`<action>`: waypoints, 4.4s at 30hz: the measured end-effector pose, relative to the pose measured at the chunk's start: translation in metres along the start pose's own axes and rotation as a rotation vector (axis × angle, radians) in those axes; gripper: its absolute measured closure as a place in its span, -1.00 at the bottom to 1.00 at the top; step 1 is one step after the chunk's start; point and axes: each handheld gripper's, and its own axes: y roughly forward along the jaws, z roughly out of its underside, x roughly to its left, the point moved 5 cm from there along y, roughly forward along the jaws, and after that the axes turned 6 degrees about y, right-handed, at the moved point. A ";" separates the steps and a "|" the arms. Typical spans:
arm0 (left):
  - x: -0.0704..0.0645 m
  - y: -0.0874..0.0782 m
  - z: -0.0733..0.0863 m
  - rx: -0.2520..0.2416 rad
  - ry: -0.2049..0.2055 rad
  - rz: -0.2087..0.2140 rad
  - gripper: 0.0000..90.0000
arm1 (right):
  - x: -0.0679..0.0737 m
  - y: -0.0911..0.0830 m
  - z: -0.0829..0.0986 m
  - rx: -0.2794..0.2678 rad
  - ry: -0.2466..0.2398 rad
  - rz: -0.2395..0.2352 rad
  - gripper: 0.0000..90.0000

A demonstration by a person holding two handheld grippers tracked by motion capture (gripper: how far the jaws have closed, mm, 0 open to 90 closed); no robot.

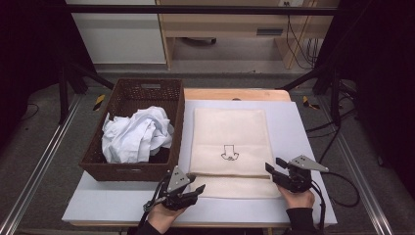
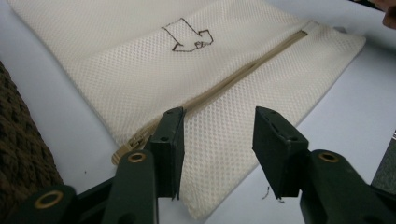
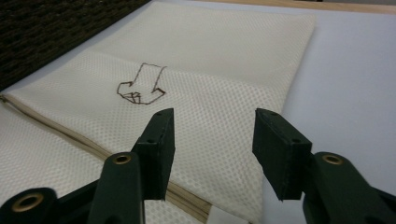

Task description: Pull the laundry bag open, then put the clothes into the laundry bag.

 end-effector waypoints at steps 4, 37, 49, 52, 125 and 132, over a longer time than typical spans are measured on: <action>-0.001 0.003 -0.007 -0.004 0.015 0.000 0.07 | 0.009 0.000 -0.003 -0.011 -0.029 -0.014 -0.03; -0.012 0.061 -0.003 0.084 0.073 0.074 0.82 | 0.056 0.034 -0.001 0.078 -0.123 -0.110 -0.06; -0.014 0.069 0.007 0.125 0.107 0.073 0.98 | 0.078 0.052 0.013 0.189 -0.184 -0.147 0.22; -0.015 0.069 0.009 0.111 0.109 0.074 0.98 | 0.080 0.058 0.014 0.215 -0.192 -0.149 0.29; -0.001 0.105 -0.027 0.237 0.210 -0.060 0.00 | 0.074 0.061 0.009 0.214 -0.147 -0.150 0.95; 0.000 0.104 -0.027 0.215 0.218 -0.074 0.39 | 0.074 0.059 0.007 0.205 -0.137 -0.155 0.93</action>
